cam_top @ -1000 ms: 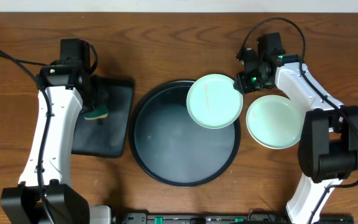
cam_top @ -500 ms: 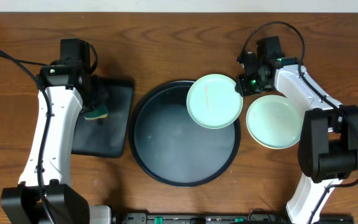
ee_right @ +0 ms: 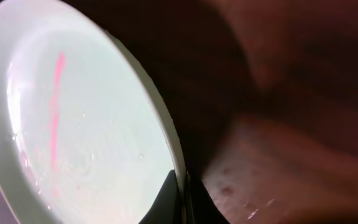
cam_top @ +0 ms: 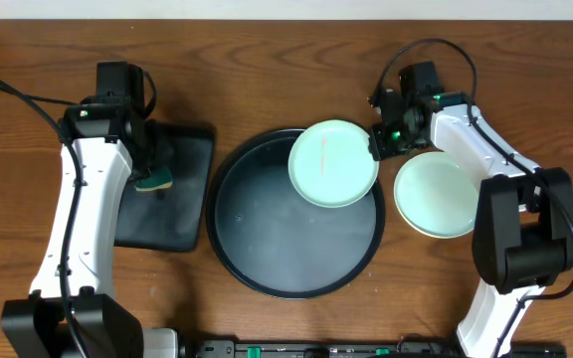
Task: Clean dirty plates on tray and stack at the side
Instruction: 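Return right gripper to the round tray and grip the last mint-green plate, then scrub the last mint-green plate with the sponge in the left gripper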
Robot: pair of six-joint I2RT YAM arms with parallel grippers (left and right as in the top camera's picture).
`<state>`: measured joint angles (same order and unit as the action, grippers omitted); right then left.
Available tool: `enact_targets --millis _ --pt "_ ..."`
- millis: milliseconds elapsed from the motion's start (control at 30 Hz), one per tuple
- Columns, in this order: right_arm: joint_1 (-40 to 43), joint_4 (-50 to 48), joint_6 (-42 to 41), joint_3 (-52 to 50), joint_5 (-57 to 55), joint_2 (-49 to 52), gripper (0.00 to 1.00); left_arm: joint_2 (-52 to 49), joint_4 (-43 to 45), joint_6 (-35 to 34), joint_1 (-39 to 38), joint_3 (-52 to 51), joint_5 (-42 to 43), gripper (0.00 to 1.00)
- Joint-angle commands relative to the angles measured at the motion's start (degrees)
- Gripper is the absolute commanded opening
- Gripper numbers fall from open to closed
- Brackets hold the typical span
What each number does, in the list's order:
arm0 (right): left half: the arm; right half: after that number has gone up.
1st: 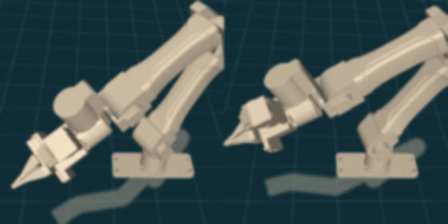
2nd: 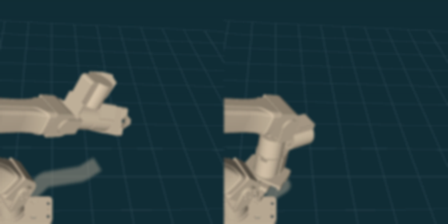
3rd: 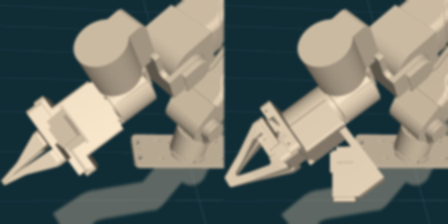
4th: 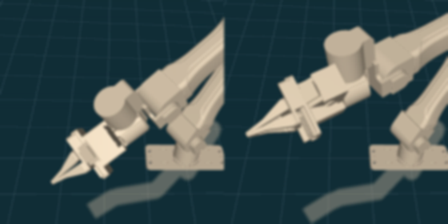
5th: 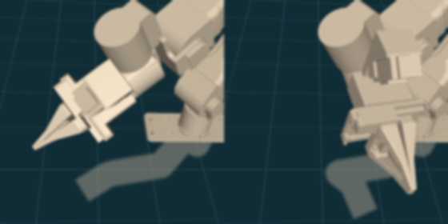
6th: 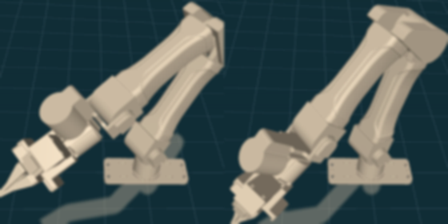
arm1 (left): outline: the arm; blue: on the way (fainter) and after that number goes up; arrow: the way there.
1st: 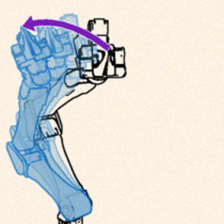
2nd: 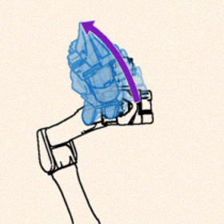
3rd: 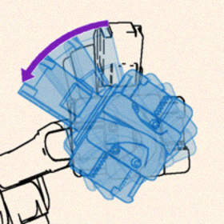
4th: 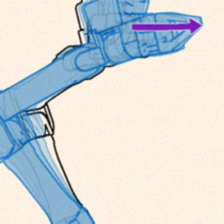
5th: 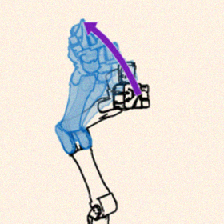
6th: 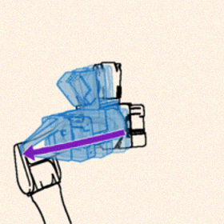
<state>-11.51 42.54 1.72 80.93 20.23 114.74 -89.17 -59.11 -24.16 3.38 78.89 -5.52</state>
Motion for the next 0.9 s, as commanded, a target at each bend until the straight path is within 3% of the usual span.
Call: enact_targets --millis 0,400,667,867 --pt "-1.9 1.6 -2.8 2.6 5.2 -3.4 0.01 -0.7 0.0 0.5 0.2 0.1 -1.0 0.07" --pt "-12.2 6.5 -14.6 3.4 4.0 -2.1 0.01 -0.7 0.1 0.5 -1.0 0.1 -0.9 0.07" --pt "-18.4 10.1 -22.9 3.4 -0.3 3.3 0.01 -0.7 0.1 0.5 -7.3 0.1 -0.9 0.07" --pt "-17.2 10.4 -26.1 3.4 1.6 6.4 0.01 -0.9 0.3 0.6 -13.2 0.1 -0.5 0.07"
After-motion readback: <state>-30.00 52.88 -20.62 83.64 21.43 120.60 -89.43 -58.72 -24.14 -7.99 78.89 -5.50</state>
